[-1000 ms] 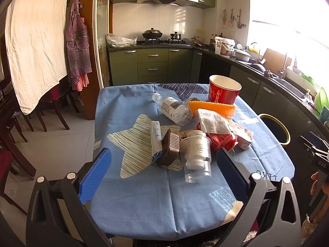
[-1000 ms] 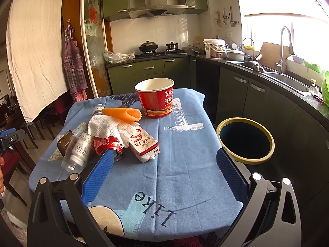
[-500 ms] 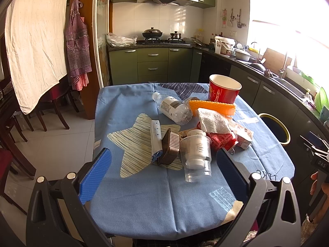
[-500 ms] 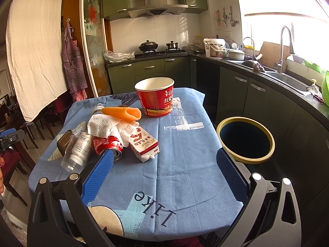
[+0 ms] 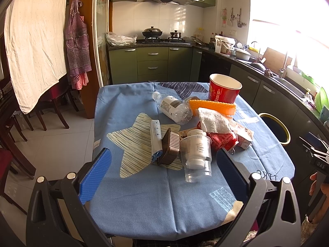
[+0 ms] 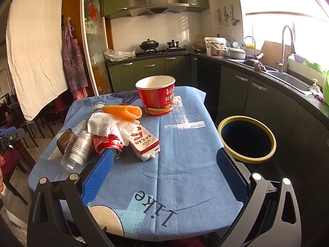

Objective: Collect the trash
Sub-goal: 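Reach the right gripper to the red paper bowl rim and grasp it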

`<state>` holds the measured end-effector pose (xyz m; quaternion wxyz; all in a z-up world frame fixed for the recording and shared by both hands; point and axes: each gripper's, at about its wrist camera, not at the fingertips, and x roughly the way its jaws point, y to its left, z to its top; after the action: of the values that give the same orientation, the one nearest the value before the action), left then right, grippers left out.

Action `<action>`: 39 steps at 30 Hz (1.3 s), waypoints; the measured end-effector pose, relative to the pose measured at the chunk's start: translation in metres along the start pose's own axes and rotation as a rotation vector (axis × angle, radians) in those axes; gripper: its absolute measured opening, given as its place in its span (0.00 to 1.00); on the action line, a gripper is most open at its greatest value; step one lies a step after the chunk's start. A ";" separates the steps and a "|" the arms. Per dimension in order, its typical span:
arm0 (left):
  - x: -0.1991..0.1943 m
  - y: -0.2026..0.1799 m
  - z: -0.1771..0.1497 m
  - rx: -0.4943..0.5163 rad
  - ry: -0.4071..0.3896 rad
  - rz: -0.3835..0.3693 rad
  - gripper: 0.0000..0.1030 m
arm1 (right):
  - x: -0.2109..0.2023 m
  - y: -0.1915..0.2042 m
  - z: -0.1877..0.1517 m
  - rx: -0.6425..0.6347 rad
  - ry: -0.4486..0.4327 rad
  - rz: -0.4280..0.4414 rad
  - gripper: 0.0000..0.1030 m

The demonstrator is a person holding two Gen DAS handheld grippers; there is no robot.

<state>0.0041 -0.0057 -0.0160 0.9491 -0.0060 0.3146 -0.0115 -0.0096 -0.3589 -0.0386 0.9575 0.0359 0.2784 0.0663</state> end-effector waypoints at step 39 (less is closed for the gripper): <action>0.258 0.084 0.116 -0.196 0.118 0.197 0.94 | 0.369 -0.049 0.224 0.090 0.706 -0.035 0.32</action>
<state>0.2823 0.0720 -0.0786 0.9203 -0.0673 0.3687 0.1120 0.4244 -0.3605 -0.0505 0.8006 0.0482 0.5955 0.0456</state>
